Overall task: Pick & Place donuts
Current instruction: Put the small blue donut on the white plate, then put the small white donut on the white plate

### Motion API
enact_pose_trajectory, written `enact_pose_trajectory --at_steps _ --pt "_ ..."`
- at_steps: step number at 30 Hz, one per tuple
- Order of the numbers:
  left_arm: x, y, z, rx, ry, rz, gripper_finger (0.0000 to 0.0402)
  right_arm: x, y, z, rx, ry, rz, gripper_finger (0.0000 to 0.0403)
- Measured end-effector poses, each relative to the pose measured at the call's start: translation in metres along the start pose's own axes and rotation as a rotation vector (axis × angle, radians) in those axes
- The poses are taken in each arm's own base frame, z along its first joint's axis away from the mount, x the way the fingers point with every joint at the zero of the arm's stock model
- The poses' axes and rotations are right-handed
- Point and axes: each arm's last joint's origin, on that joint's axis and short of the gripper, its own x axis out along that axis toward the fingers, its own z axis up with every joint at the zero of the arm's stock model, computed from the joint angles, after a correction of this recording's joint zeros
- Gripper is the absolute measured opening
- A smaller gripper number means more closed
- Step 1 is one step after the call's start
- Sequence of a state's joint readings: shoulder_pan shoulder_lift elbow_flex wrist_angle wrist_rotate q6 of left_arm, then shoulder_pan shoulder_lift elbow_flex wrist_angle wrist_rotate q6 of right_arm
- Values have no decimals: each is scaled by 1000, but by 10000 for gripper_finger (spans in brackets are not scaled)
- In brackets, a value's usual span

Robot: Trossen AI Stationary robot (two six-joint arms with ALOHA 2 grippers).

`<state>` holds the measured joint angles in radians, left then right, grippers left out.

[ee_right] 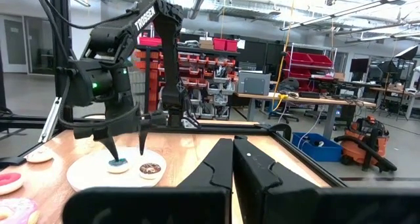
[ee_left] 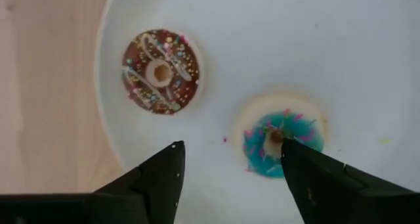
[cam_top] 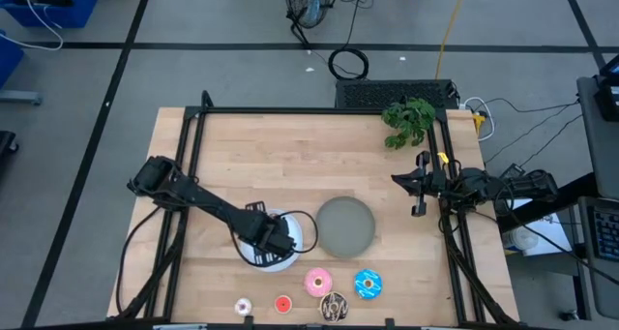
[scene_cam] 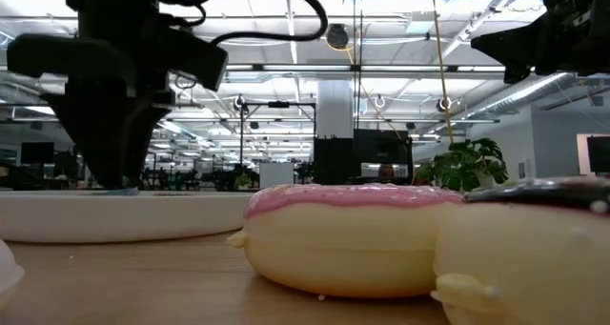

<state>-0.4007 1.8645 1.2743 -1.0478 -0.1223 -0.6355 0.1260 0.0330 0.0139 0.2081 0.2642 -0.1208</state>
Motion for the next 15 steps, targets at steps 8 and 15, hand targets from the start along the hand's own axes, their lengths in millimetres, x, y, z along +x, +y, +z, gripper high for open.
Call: enact_pose_trajectory --at_steps 8,15 --pt "-29 -2 -9 -9 139 32 237 0 0 0 -1 4 0 0" --pt "-51 -33 -31 104 156 -29 154 0 0 0 -4 4 1 0"
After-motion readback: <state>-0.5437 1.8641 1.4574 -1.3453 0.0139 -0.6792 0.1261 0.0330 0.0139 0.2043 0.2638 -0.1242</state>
